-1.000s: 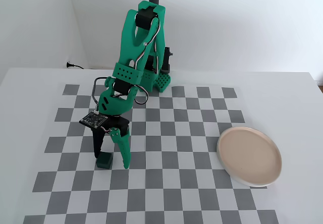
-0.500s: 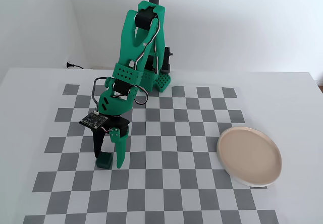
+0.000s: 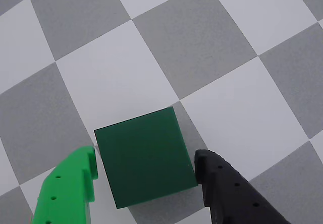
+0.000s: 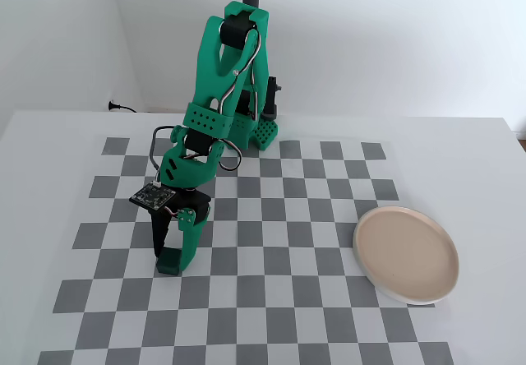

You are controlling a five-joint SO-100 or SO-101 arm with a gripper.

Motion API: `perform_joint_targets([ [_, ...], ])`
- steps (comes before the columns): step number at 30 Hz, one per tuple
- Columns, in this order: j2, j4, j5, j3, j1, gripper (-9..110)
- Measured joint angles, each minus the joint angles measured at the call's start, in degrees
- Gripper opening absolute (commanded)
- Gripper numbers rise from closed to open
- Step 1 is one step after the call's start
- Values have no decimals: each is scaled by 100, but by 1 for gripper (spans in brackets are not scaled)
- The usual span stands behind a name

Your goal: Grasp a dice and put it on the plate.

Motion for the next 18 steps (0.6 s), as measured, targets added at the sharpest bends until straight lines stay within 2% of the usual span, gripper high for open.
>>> perform_joint_targets([
  [18,-264,0,-114,0,0,14],
])
